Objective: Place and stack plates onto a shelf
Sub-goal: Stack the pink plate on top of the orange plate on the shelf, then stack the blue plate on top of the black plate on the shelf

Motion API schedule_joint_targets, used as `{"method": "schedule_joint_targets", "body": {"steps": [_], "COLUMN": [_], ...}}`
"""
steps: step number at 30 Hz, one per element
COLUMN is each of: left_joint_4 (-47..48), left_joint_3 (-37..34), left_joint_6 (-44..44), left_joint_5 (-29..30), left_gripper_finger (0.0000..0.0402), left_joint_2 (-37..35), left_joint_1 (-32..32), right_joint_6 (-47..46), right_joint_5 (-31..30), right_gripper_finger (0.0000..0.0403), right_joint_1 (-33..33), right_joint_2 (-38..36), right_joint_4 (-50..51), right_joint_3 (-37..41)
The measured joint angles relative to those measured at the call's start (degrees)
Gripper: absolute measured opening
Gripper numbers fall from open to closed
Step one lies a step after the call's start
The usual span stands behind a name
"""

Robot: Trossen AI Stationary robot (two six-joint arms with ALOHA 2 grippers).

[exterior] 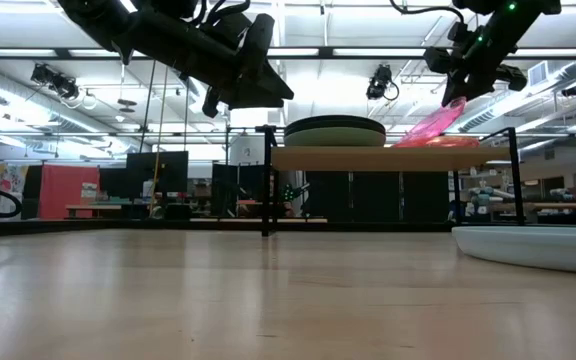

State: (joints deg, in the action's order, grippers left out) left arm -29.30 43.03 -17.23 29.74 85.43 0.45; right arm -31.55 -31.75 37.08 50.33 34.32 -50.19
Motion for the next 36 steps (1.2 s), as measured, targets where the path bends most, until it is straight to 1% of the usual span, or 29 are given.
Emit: {"method": "schedule_joint_targets", "body": {"steps": [13, 22, 28, 36], "left_joint_4": [0.0, 0.0, 0.0, -0.01], "left_joint_3": [0.0, -0.01, 0.0, 0.0], "left_joint_6": [-0.02, -0.02, -0.01, 0.0], "left_joint_5": [0.02, 0.01, 0.0, 0.01], "left_gripper_finger": [0.0128, 0.0128, 0.0128, 0.0128], "left_joint_2": [0.0, 0.0, 0.0, 0.0], "left_joint_1": [0.02, 0.0, 0.0, 0.0], "right_joint_6": [0.0, 0.04, 0.1, 0.2], "right_joint_5": [-0.11, -0.1, 2.13, 9.07], "right_gripper_finger": [0.0171, 0.0218, 0.0235, 0.0234], "right_joint_1": [0.68, 1.31, 1.31, 1.31], "right_joint_2": [0.0, 0.02, 0.02, 0.02], "right_joint_4": [0.0, 0.03, 0.04, 0.05], "right_joint_3": [0.0, 0.0, 0.0, 0.0]}}
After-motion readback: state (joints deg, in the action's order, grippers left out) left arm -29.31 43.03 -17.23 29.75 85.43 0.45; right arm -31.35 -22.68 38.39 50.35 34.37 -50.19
